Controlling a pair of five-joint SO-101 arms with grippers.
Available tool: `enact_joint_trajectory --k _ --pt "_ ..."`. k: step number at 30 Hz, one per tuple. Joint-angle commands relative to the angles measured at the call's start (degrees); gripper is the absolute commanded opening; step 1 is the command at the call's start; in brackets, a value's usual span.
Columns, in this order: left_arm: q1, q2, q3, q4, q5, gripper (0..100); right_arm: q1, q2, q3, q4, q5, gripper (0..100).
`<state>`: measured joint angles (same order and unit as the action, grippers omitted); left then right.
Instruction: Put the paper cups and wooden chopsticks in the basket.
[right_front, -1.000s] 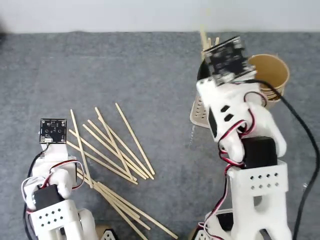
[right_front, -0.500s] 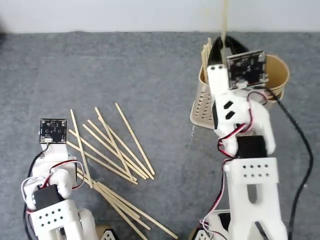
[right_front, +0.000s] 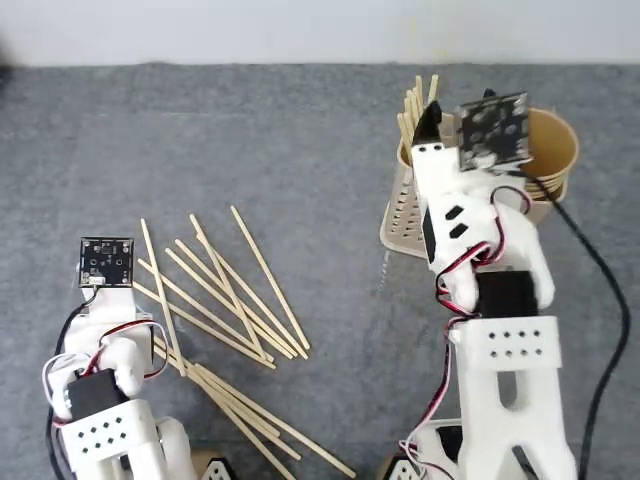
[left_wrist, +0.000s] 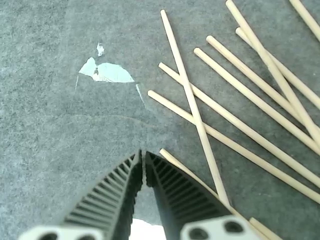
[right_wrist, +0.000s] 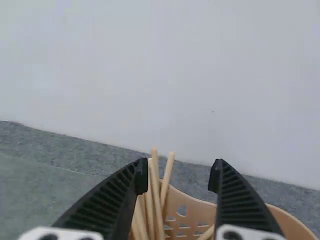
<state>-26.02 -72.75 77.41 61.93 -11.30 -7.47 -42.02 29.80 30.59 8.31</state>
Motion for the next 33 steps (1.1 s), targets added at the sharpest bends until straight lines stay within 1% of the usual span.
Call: enact_joint_trajectory --k 1,7,10,12,16,20,22,29,33 --pt "-0.09 -0.7 -0.31 -2.2 0.53 1 -4.09 2.07 -11.25 12.44 -2.64 19.8" --pt "-0.26 -0.7 -0.31 -2.37 0.53 1 -13.05 14.37 -20.31 29.85 -7.12 19.8" --pt "-0.35 -0.7 -0.4 -2.37 0.53 1 -17.1 21.23 -21.98 35.03 -9.14 20.0" --pt "-0.35 -0.7 -0.4 -2.46 0.53 1 -19.47 25.54 -22.07 36.18 -9.49 20.2" --pt "-0.35 -0.7 -0.48 -2.46 0.53 1 -24.57 33.8 -22.07 36.35 -9.49 21.8" --pt "-0.35 -0.7 -0.57 -2.46 0.53 1 -29.49 41.54 -22.15 35.65 -9.49 31.5" --pt "-0.35 -0.7 -0.57 -2.46 0.53 1 -30.99 45.05 -22.15 33.63 -9.49 34.1" --pt "-0.35 -0.7 -0.66 -2.37 0.53 1 -35.12 53.93 -22.24 24.75 -9.67 34.6" --pt "-0.35 -0.7 -0.75 -2.37 0.53 1 -37.05 55.6 -22.24 21.32 -13.19 34.6"
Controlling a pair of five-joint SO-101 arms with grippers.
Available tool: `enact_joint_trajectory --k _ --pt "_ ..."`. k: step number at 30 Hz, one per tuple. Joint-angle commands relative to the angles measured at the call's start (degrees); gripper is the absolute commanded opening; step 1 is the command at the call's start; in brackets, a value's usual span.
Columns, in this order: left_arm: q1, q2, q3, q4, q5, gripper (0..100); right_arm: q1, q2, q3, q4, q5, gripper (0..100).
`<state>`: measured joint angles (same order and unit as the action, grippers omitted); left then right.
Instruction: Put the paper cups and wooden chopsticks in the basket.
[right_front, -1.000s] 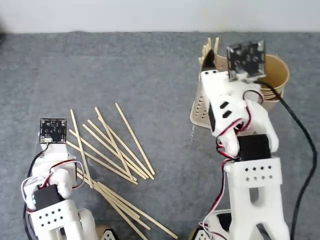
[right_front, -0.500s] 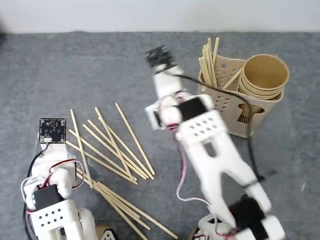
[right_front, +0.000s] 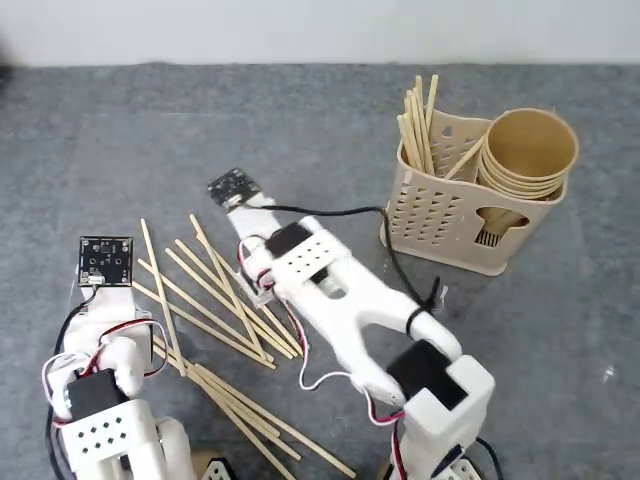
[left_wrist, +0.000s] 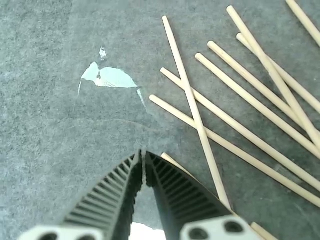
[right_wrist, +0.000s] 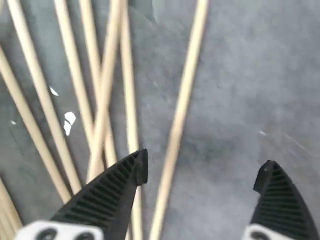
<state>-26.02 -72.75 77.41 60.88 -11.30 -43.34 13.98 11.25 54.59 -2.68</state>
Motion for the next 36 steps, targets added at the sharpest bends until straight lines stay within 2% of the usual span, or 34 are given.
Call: enact_joint_trajectory --k 1,7,15,27,29,33,36 --pt "-0.35 -0.7 -0.75 -1.32 0.53 1 -1.54 -0.22 -3.69 -3.3 -2.9 34.6" --pt "-0.35 -0.7 -0.75 -1.32 0.53 1 -4.7 0.04 -3.6 -6.64 -6.07 34.7" --pt "-0.35 -0.7 -0.75 -1.23 0.53 1 -6.11 5.67 -4.48 -8.75 -5.63 34.7" --pt "-0.35 -0.7 -0.66 -1.14 0.53 1 -0.48 15.52 -14.51 2.86 -5.45 34.2" --pt "-0.35 -0.7 -0.66 -1.14 0.53 1 -0.75 16.75 -14.51 3.21 -4.57 31.5" --pt "-0.35 -0.7 -0.57 -1.23 0.53 1 -1.1 18.15 -14.68 2.86 -2.29 17.3" --pt "-0.35 -0.7 -0.48 -1.32 0.53 1 -1.1 17.98 -14.68 2.86 -2.29 11.7"
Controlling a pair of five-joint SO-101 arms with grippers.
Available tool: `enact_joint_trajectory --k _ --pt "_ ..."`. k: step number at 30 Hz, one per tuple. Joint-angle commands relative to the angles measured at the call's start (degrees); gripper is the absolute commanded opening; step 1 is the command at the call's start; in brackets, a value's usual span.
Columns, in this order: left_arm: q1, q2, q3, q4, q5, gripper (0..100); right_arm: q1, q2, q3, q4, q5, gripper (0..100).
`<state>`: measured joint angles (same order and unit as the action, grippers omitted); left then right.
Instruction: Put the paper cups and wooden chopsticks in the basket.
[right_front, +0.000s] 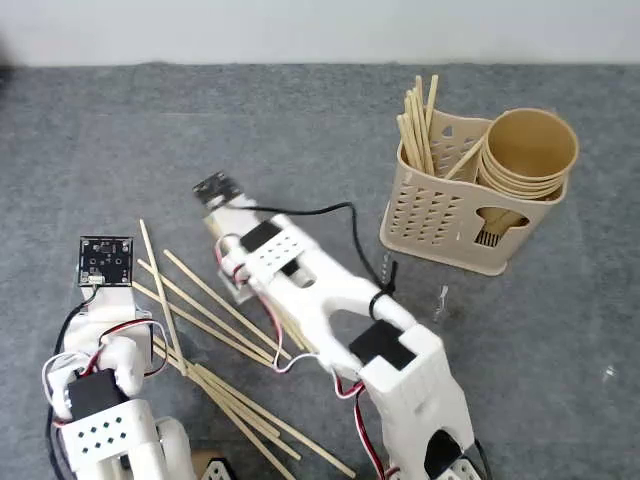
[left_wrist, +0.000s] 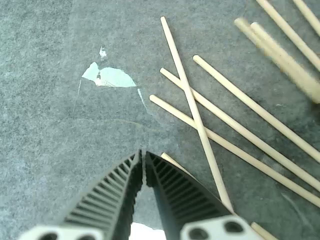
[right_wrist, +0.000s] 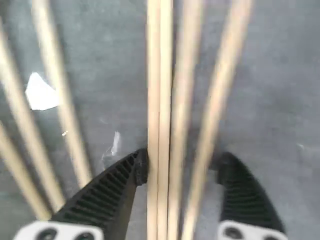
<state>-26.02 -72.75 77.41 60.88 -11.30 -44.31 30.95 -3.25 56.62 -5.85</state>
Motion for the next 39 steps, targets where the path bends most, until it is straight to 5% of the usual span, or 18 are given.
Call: enact_joint_trajectory --k 1,8,39 --pt "-0.35 -0.7 -0.48 -1.32 0.53 1 -0.13 0.84 -0.18 0.84 0.88 10.5" --pt "-0.35 -0.7 -0.48 -1.41 0.53 1 -0.13 0.75 -0.09 1.36 0.97 0.5" --pt "-0.35 -0.7 -0.4 -1.32 0.53 1 6.02 -33.89 0.18 25.1 7.47 0.8"
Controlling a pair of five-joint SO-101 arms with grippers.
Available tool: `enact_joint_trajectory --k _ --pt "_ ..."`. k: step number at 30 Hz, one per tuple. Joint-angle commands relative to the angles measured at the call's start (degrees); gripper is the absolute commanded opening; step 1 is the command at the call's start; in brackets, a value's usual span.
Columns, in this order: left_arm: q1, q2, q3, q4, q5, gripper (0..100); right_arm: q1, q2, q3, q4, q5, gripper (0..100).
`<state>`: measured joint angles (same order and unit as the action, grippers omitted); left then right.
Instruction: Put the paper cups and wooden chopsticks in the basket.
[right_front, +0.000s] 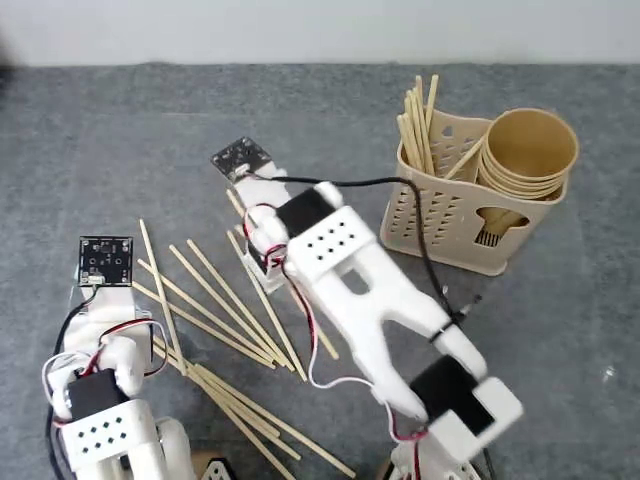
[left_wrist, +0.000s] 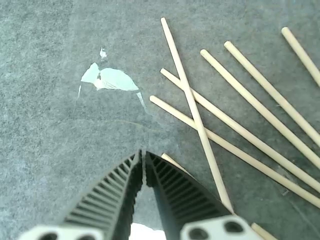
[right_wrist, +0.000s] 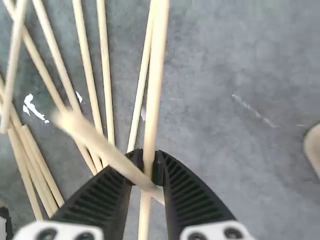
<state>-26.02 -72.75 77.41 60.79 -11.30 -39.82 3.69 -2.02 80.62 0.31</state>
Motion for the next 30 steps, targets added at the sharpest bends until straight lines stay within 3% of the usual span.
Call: enact_joint_trajectory --k 1,9,22,30 --pt "-0.35 -0.7 -0.4 -1.23 0.53 1 1.8 -8.22 -1.05 1.01 1.41 0.8" --pt "-0.35 -0.7 -0.4 -1.23 0.53 1 3.91 -18.42 -1.05 -1.98 5.19 0.8" --pt "-0.35 -0.7 -0.4 -1.14 0.44 1 4.26 -32.48 -1.05 -20.44 5.27 0.8" --pt "-0.35 -0.7 -0.4 -1.14 0.44 1 18.33 -37.32 -0.97 -30.37 5.36 0.8"
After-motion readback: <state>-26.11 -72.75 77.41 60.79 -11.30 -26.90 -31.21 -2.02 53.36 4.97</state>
